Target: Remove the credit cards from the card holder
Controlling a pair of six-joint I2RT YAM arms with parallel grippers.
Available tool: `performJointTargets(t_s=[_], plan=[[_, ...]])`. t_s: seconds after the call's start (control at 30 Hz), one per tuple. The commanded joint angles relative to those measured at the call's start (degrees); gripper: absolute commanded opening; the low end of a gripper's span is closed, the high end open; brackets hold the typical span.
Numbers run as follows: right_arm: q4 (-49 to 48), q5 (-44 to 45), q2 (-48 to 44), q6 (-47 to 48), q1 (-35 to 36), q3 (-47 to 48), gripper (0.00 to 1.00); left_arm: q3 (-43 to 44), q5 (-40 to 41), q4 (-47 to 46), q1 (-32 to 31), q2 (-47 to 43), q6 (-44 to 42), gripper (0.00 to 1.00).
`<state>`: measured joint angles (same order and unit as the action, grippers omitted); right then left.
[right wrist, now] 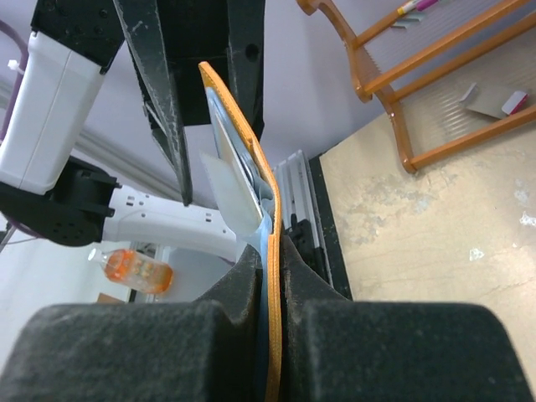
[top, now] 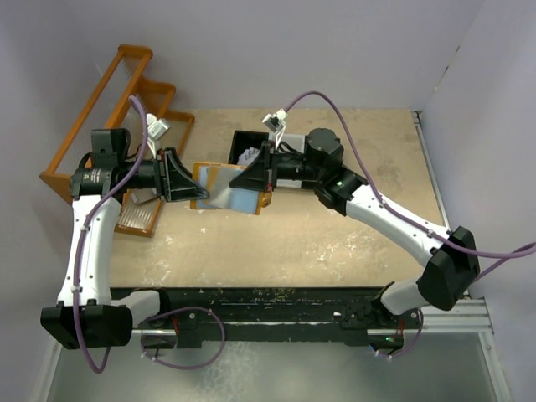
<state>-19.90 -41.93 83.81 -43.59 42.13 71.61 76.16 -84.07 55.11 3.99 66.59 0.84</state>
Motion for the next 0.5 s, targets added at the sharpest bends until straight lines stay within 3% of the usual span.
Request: performJointTargets(t_s=[0.0, 0.07, 0.23, 0.47], plan=[[-5.06, -3.13, -3.32, -1.21, -1.51, -0.79, 0.00, 3.38, -6.73, 1.19, -0.19, -0.79, -1.78, 0.39], [-5.46, -3.53, -3.55, -1.23, -1.61, -0.86, 0.00, 3.40, -5.11, 0.12, -0.20, -0.71, -0.76, 0.36], [-5.54, -4.76, -3.33, -1.23, -1.61, -0.86, 0.00, 1.69, 0.98, -3.75, -0.12, -0.16, 3.52, 0.15], [-5.66, -5.72, -2.97, -1.14, -1.61, -0.93, 0.00, 0.38, 1.82, -6.07, -0.12, -0.28, 5.40, 0.15]])
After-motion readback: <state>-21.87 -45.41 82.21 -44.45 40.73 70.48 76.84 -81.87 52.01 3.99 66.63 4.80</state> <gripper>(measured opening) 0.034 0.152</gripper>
